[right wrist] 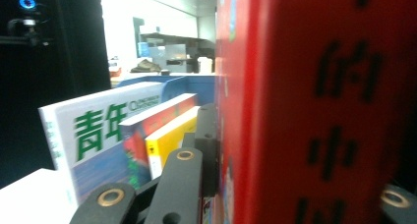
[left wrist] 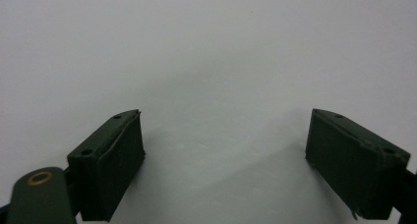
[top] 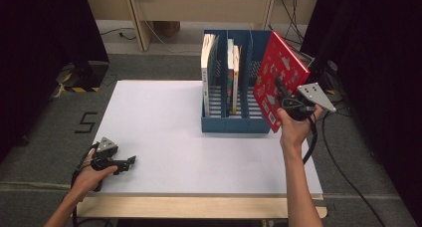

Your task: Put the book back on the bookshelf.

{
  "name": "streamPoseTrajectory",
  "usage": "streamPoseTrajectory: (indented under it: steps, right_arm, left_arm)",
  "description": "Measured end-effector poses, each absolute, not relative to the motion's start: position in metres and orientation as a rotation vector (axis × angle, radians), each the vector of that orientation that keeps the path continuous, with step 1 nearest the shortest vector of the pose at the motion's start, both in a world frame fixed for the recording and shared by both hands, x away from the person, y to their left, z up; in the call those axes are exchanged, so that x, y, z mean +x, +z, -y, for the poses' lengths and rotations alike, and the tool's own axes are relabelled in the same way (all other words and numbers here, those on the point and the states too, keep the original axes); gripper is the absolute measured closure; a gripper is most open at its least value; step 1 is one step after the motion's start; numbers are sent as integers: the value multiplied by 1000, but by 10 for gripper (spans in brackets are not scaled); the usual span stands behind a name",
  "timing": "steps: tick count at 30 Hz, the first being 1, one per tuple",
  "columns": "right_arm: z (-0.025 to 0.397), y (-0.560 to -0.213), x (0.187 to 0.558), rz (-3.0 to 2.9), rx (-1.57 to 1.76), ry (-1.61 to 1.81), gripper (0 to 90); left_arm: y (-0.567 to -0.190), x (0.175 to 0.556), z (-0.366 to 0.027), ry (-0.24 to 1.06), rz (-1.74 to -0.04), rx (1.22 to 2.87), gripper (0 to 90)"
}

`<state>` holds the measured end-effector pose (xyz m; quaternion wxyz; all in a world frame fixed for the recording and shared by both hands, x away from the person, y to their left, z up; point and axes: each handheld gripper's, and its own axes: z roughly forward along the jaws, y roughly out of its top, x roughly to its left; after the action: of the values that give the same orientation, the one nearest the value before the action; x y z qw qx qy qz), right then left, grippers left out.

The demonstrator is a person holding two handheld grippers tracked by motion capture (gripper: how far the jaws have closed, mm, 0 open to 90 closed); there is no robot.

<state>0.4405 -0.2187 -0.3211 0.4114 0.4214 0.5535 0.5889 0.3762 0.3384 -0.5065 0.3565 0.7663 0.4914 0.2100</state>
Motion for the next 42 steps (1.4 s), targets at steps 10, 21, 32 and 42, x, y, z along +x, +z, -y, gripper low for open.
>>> streamPoseTrajectory:
  steps: [10,21,32,42]
  right_arm:
    - [214,-329,475,-1366,1108,1453,793]
    - [206,-331,514,-1356,1142,1398,793]
    - [196,-353,544,-1341,1224,1389,792]
    - [191,-367,558,-1335,1264,1373,792]
  left_arm:
    - [-506,376,-338,541,-1270,1979,134]
    - [-506,376,-338,540,-1270,1981,133]
    - [-506,376,-338,540,-1270,1981,133]
    - [-506,376,-338,540,-1270,1982,131]
